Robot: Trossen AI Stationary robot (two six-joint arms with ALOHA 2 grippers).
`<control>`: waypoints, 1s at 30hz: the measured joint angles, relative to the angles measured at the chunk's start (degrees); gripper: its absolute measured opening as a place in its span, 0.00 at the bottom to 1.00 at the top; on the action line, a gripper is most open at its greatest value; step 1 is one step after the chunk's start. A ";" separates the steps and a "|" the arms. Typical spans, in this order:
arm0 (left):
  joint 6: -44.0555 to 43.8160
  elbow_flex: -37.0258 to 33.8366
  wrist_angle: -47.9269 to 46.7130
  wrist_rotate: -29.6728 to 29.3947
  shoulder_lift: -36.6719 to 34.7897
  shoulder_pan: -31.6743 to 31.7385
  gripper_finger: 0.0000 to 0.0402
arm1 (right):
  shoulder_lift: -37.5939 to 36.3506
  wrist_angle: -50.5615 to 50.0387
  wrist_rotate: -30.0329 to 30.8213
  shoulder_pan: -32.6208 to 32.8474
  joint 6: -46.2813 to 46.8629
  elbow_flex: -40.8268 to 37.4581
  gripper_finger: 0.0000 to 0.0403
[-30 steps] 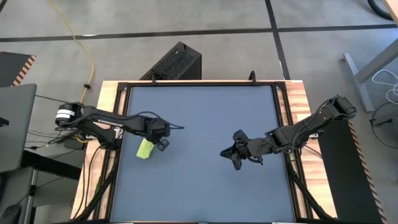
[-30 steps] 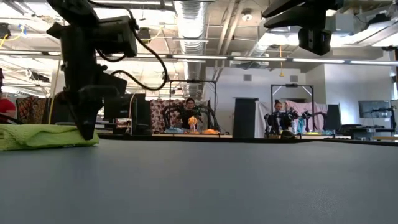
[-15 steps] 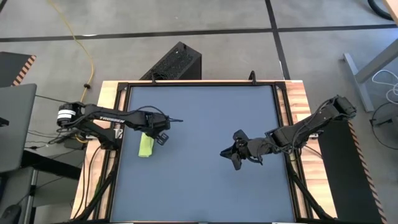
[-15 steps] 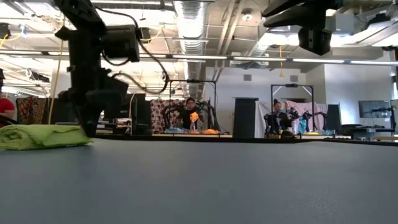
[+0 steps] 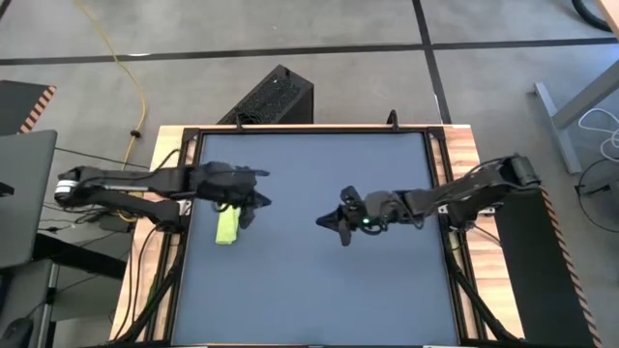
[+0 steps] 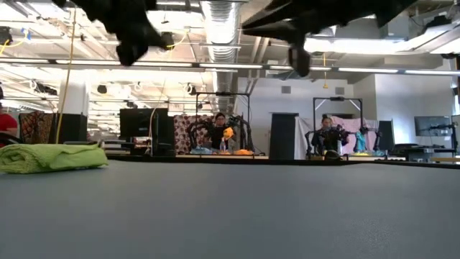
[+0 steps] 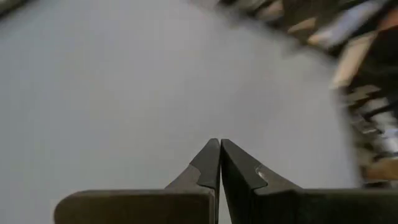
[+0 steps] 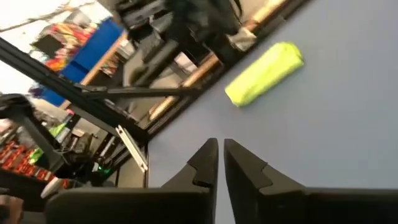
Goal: Roll towel
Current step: Return to Home Position
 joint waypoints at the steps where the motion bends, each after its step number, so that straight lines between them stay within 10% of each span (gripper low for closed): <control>1: 0.78 -1.42 3.17 0.80 -2.29 -0.96 0.00 | 1.42 2.88 -0.54 -0.41 -1.16 0.04 0.12; 16: 2.83 -23.34 17.26 -4.87 -39.95 -1.74 0.00 | -9.94 -13.10 -7.75 -8.46 -22.03 0.90 0.03; 30: -0.56 -35.37 24.44 -9.28 -47.46 -1.74 0.00 | -30.61 -19.68 -11.73 -16.33 -26.29 -12.65 0.03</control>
